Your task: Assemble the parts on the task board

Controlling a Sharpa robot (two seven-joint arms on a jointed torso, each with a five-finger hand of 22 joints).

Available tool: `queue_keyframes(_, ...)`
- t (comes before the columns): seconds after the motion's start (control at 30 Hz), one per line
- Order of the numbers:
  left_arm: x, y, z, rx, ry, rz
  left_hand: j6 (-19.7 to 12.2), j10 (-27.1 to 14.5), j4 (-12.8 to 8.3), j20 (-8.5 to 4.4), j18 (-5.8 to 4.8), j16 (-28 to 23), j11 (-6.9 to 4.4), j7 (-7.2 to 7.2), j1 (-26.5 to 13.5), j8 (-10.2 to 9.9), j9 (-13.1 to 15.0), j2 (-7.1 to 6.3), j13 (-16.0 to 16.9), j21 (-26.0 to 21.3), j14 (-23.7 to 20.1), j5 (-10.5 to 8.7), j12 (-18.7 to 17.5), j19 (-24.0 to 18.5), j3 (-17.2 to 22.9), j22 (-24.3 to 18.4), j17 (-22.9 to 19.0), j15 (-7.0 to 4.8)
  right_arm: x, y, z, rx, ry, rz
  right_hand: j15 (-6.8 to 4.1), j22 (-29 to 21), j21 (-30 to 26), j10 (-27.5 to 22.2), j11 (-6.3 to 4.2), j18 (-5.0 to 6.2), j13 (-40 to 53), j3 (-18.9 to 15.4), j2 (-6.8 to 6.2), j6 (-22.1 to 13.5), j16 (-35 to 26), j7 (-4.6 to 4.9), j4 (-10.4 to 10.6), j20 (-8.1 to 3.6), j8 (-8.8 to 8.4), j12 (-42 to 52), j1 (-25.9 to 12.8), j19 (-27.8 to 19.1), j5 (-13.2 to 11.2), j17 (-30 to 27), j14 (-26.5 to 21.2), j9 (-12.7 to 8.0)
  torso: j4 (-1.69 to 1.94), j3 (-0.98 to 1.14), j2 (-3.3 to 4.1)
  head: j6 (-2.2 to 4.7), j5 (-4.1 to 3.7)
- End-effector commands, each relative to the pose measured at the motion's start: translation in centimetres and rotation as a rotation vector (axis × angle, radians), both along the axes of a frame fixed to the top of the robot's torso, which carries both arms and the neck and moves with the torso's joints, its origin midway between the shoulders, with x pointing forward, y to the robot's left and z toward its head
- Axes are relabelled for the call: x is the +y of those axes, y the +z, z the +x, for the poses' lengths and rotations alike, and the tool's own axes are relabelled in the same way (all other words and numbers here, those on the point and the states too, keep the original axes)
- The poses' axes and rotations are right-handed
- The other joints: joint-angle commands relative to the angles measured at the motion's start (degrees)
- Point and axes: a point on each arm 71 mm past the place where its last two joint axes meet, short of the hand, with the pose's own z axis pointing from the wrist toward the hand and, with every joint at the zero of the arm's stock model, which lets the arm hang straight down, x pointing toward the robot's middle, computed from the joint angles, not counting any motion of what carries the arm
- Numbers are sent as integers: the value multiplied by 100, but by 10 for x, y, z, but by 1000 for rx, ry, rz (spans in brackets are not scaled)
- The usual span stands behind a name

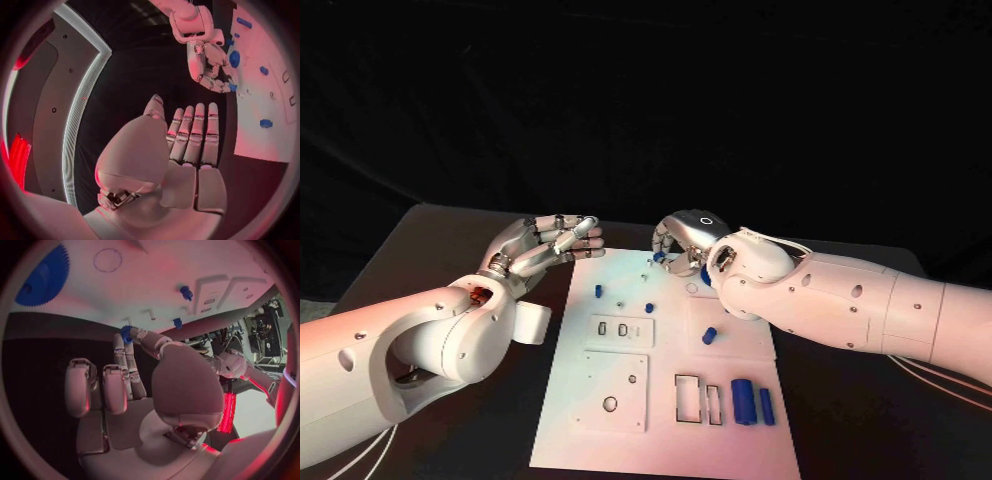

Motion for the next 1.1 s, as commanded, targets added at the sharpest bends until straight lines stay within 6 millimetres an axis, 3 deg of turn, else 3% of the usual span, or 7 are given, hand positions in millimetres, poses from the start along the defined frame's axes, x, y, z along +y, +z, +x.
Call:
queue_keyframes(0.03,-2,3,0,-13,-4,-8,-45,-47,10,1,46,-50,18,147,2,-22,8,77,-4,-36,-53,-33,-21,29,-43,-9,8,-10,2,-2,0,-2,13,-7,13,216,33,-36,4,-31,100,22,53,-51,18,-8,0,9,-20,-13,67,11,8,47,323,-10,37,-22,29,1,-8)
queue_keyframes(0.27,-1,5,0,-16,-4,-8,-45,-47,10,1,46,-50,18,147,2,-22,8,77,-4,-36,-53,-33,-21,29,-43,-9,8,-10,6,-4,2,6,19,-8,15,212,30,-39,6,-30,101,25,51,-55,20,-7,1,11,-23,-17,62,7,8,51,324,-9,49,-38,39,-2,-10)
queue_keyframes(0.83,-2,7,-1,-18,-8,-9,-50,-53,10,2,45,-58,21,149,2,-25,10,80,-4,-40,-60,-34,-23,26,-50,-12,11,-8,11,-8,8,29,14,-33,49,173,-5,-120,42,-16,104,59,-13,-137,22,19,18,42,-87,-72,-20,-37,-23,34,314,6,46,-46,53,0,5)
queue_keyframes(0.93,-2,8,0,-18,-8,-9,-50,-53,10,2,45,-58,21,149,2,-25,10,80,-4,-40,-60,-34,-23,26,-50,-12,11,-8,12,-9,9,45,15,-47,101,85,-77,-305,104,7,69,92,-98,-243,-13,68,44,85,-179,-94,-107,-115,-80,-59,287,-13,51,-52,57,-8,5)
queue_keyframes(1.1,-2,8,0,-18,-6,-7,-56,-61,11,4,45,-66,23,152,0,-29,12,83,-4,-44,-66,-35,-25,23,-58,-16,14,-6,12,-11,10,63,18,-62,262,-221,-334,-917,283,87,-90,-41,-377,-634,-154,258,78,232,-509,-84,-276,-373,-3,-387,194,-151,42,-49,57,-31,18)
